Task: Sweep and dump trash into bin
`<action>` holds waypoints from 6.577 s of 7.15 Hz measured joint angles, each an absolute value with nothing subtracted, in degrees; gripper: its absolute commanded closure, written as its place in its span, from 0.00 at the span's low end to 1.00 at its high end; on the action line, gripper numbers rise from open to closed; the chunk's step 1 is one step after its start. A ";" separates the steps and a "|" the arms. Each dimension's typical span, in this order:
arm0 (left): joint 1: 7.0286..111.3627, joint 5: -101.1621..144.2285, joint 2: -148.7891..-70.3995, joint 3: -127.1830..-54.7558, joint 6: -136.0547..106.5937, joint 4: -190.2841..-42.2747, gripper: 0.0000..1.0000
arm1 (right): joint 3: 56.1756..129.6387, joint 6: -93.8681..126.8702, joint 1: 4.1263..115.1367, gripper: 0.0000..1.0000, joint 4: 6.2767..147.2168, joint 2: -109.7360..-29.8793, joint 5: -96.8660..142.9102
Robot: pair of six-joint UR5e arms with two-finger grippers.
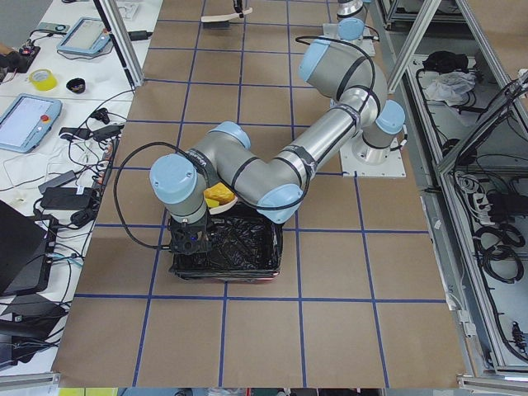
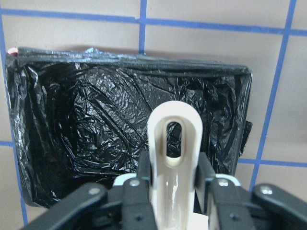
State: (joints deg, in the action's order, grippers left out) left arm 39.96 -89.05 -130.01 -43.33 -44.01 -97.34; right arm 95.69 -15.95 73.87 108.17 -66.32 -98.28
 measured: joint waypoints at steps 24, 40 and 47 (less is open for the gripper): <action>52.02 -131.43 -115.96 -82.92 -26.84 -21.11 1.00 | 100.83 -15.46 74.16 0.00 120.88 -70.43 -98.51; 57.40 -94.32 -119.70 -60.15 -63.99 -71.23 1.00 | 89.84 -2.98 86.97 0.00 98.82 -82.78 -93.49; 68.69 -92.24 -126.23 -58.31 -71.73 -81.47 1.00 | 89.15 -1.59 87.71 0.00 93.06 -87.82 -90.77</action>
